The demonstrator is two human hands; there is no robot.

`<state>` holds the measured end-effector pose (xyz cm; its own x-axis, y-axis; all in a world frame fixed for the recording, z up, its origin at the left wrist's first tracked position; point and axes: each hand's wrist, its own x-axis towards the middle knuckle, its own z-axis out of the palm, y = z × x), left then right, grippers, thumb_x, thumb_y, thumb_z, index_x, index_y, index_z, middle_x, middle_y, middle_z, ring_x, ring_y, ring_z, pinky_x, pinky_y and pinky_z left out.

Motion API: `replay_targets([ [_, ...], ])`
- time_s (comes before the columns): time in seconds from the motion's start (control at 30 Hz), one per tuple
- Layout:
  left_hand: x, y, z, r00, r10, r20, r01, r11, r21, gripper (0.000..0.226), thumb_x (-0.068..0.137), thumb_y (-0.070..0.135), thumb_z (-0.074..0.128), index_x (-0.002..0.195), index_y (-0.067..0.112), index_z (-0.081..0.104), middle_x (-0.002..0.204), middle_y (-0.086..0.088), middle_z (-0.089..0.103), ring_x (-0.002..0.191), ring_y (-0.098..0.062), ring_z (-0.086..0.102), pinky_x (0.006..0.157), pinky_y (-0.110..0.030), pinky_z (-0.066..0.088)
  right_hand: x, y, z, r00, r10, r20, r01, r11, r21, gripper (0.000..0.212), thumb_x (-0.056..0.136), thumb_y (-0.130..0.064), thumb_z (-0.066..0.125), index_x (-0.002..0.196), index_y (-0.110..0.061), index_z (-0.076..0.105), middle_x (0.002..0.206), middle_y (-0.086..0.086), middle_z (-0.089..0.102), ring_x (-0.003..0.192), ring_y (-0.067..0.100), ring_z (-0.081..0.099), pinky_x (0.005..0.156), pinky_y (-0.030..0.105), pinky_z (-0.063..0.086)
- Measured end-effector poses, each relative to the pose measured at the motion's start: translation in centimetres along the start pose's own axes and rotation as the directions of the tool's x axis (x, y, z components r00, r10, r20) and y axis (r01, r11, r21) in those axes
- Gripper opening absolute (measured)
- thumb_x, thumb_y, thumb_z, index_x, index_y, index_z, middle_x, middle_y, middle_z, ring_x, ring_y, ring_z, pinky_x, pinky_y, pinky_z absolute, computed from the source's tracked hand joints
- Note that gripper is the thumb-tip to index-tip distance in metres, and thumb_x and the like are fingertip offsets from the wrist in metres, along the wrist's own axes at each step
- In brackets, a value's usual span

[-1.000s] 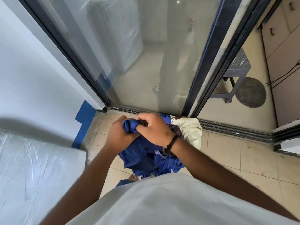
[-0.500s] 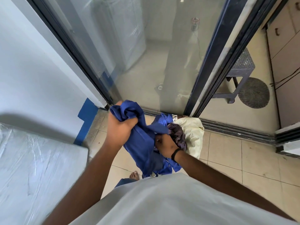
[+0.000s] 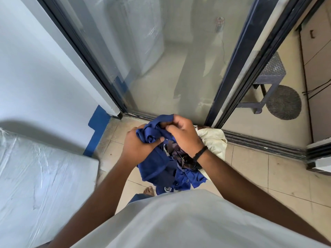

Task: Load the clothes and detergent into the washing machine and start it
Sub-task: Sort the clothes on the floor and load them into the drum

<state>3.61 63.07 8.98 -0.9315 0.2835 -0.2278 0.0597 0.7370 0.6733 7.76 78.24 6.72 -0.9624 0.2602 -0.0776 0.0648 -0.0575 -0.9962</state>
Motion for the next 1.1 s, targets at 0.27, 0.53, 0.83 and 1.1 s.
replay_targets([
  [0.27,-1.4,1.4,-0.9,0.990,0.010,-0.139,-0.071,0.894,-0.441,0.024,0.078,0.013,0.085,0.082,0.020,0.063,0.081,0.001,0.068,0.067,0.003,0.065,0.059,-0.016,0.053,-2.7,10.7,-1.6,0.876,0.346,0.337,-0.157,0.865,-0.477,0.066,0.076,-0.020,0.077,0.136,-0.025,0.049,0.128,0.003,0.058,0.112,0.024,0.060,0.098,0.038,0.052],
  [0.53,-0.6,0.4,-3.0,0.953,0.290,-0.084,-0.301,0.936,-0.185,0.067,0.079,0.010,0.081,0.123,0.042,0.042,0.087,0.000,0.063,0.078,-0.008,0.063,0.069,-0.025,0.052,-3.8,12.2,-1.4,0.977,0.194,0.083,-0.116,0.821,-0.559,0.015,0.092,-0.024,0.053,0.082,-0.028,0.063,0.079,-0.004,0.067,0.075,0.018,0.062,0.072,0.043,0.053],
  [0.83,0.0,-2.0,-0.5,0.914,0.374,0.158,-0.402,0.888,0.223,0.118,0.044,0.075,0.081,0.137,0.024,0.030,0.139,-0.002,0.037,0.125,-0.027,0.045,0.105,-0.047,0.044,-2.0,2.6,0.9,0.997,-0.076,0.028,0.081,0.941,-0.329,0.026,0.094,-0.020,0.050,0.112,-0.012,0.067,0.098,0.009,0.073,0.092,0.027,0.069,0.080,0.048,0.056],
  [1.1,-0.7,-1.0,-0.4,0.886,0.461,-0.050,-0.454,0.885,0.105,0.105,0.068,0.028,0.080,0.150,0.033,0.014,0.057,0.008,0.056,0.054,-0.017,0.059,0.050,-0.033,0.047,-1.4,-1.2,-0.2,0.987,-0.008,0.163,0.021,0.997,-0.074,0.025,0.080,0.014,0.050,0.073,-0.006,0.063,0.063,-0.004,0.067,0.060,0.001,0.057,0.057,0.020,0.046],
])
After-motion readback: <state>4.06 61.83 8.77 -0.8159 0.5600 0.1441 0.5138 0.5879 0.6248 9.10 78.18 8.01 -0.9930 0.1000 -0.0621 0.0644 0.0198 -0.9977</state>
